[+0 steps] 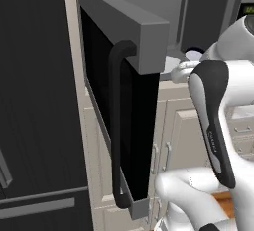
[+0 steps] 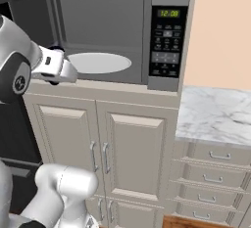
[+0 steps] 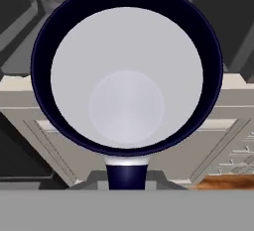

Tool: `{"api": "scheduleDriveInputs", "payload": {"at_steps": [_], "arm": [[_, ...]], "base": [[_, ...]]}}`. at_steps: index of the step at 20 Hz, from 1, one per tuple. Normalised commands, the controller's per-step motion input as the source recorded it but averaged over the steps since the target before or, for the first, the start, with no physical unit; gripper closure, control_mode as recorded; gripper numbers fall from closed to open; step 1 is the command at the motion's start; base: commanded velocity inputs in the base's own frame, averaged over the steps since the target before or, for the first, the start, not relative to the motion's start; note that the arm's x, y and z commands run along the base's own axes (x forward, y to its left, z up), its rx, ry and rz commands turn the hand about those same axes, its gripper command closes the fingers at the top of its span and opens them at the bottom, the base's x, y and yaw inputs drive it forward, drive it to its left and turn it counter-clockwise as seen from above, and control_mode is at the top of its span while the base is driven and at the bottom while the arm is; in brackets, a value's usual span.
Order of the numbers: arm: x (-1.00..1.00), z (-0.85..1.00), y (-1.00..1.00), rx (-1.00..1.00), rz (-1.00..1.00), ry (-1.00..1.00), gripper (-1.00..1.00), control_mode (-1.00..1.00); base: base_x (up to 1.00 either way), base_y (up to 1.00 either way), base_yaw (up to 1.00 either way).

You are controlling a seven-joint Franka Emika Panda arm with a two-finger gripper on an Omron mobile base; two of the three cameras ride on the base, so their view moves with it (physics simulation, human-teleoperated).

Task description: Pick the mug from the counter and place it inside the microwave. Then close the microwave.

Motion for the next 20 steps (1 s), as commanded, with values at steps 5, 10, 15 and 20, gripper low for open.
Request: {"api": "scheduleDriveInputs", "payload": {"at_steps": [5, 10, 15, 20], "arm": [[0.43, 0.0, -0.01, 0.02, -0.02, -0.01, 1.0, -1.0], [0.72, 0.01, 0.0, 0.04, 0.02, 0.0, 1.0, -1.0], [0.24, 0.06, 0.0, 0.0, 0.03, 0.0, 1.0, -1.0], [0.46, -0.23, 0.0, 0.0, 0.0, 0.0, 1.0, -1.0]], "base": [[0.0, 0.0, 0.0], [0.0, 0.0, 0.0], [0.0, 0.0, 0.0], [0.0, 0.0, 0.0]]}}
